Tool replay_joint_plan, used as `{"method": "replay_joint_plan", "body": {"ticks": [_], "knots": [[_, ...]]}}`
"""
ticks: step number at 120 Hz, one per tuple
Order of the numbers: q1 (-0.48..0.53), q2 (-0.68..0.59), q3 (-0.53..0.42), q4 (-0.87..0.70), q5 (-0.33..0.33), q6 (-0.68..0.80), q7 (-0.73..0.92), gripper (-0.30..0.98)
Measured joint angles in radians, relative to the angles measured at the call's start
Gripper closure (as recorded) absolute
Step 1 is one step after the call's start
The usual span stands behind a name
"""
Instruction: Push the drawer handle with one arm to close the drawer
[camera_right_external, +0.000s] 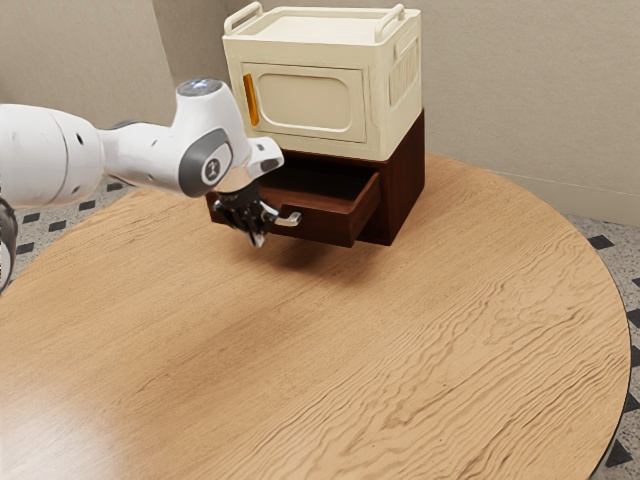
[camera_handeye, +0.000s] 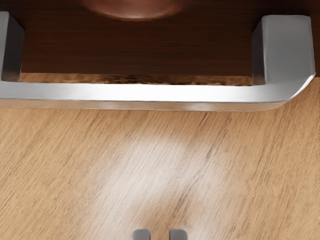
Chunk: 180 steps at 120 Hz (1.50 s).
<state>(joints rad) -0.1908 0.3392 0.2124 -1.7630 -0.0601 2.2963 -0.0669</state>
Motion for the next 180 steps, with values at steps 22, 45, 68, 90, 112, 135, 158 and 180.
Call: {"method": "replay_joint_plan", "body": {"ticks": [22, 45, 68, 90, 112, 135, 158, 180], "knots": [[0.092, 0.056, -0.079, 0.079, 0.002, 0.0, 0.031, 0.77], [0.164, 0.118, -0.151, 0.155, 0.005, -0.005, 0.058, 0.78], [0.182, 0.166, -0.157, 0.224, 0.012, -0.009, 0.081, 0.78], [0.186, 0.228, -0.178, 0.325, 0.024, -0.027, 0.098, 0.78], [0.189, 0.302, -0.182, 0.446, 0.028, -0.049, 0.11, 0.78], [0.197, 0.374, -0.184, 0.563, 0.03, -0.075, 0.123, 0.79], [0.201, 0.431, -0.194, 0.659, 0.03, -0.092, 0.134, 0.79], [0.215, 0.481, -0.209, 0.736, 0.031, -0.099, 0.144, 0.79]]}}
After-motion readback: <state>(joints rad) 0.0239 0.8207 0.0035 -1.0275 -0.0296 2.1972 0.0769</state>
